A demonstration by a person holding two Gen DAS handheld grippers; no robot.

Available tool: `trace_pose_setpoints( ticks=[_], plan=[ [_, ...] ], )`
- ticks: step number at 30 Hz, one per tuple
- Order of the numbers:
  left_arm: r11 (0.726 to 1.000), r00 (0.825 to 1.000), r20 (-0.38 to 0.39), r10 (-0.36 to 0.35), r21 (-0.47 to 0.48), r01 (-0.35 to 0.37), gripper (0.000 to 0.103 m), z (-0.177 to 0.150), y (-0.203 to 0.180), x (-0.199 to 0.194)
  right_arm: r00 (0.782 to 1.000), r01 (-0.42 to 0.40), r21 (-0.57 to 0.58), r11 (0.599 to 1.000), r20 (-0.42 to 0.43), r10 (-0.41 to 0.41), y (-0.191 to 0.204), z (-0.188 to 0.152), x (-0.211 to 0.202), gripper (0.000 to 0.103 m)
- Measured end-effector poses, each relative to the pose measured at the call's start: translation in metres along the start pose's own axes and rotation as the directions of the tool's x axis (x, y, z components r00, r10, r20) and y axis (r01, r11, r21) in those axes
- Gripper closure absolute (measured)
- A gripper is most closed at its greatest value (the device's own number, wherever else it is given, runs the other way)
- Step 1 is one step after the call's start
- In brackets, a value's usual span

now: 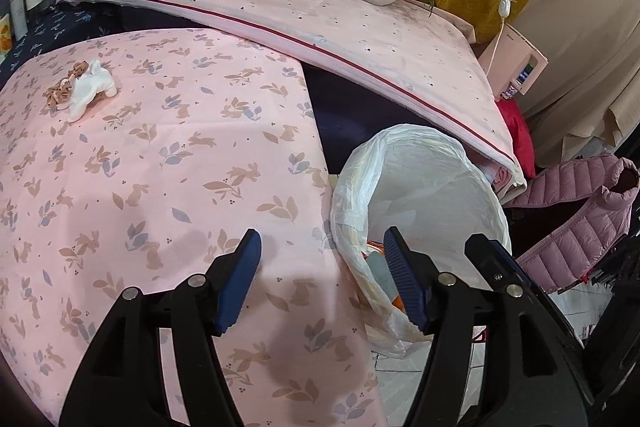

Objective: Collect trash
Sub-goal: 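Move both tools back over the pink scrunchie and white cloth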

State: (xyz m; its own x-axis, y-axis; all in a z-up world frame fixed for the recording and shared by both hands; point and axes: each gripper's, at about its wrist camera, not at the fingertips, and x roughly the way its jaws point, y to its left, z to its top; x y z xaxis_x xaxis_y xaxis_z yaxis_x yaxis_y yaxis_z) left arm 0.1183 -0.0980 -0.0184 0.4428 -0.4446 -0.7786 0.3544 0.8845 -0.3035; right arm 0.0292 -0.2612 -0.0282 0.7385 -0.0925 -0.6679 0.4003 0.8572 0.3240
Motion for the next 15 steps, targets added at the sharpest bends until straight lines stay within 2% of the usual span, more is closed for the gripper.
trace_pose_setpoints(
  ticks=[2,15],
  plan=[
    [1.0,1.0,0.005,0.009,-0.009,-0.009,0.037,-0.001,0.004,-0.002,1.0,-0.001,-0.004,1.0,0.005,0.001,0.004,-0.001,-0.001,0.07],
    [0.996,0.996,0.039,0.075,-0.057,-0.072,0.035,-0.001,0.04,-0.015,0.999,-0.032,-0.063,0.997,-0.013,0.032,0.037,-0.008,0.001,0.068]
  ],
)
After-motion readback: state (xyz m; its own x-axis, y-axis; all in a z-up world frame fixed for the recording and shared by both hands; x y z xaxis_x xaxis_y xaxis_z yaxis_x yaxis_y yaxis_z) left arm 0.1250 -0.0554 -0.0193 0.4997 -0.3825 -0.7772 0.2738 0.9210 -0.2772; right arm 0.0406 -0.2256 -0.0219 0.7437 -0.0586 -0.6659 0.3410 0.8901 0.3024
